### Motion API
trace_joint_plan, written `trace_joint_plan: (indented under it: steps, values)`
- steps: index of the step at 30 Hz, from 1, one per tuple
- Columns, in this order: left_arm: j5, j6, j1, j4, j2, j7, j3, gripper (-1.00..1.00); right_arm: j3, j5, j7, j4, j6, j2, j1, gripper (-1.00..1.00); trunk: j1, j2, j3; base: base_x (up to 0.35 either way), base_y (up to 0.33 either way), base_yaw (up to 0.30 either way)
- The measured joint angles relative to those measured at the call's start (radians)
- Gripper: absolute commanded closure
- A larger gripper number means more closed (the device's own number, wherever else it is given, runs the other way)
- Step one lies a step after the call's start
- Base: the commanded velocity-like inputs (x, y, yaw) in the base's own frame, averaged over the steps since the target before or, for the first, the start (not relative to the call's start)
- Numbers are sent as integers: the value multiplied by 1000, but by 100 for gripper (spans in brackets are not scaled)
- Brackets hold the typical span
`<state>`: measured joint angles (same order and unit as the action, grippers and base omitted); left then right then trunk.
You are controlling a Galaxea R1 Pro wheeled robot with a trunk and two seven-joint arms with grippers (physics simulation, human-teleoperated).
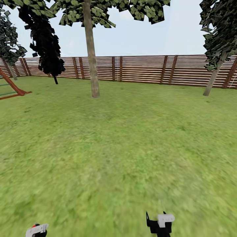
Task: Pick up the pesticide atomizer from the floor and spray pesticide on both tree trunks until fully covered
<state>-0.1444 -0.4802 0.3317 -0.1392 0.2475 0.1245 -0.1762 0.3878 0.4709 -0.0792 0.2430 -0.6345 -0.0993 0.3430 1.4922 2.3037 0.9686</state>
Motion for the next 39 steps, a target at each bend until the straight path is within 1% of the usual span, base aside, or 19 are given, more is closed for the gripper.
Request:
trace_joint_plan:
  steps: [8,22,39]
  values:
    - [0,0,0,0,0,0,0,100,0,0,0,0,0,0,0,-100,0,0,0,340,0,13]
    - [0,0,0,0,1,0,-1,100,0,0,0,0,-1,0,0,-100,0,0,0,340,0,237]
    - [0,0,0,0,1,0,-1,100,-2,3,1,0,-2,3,0,-100,0,0,0,340,0,9]
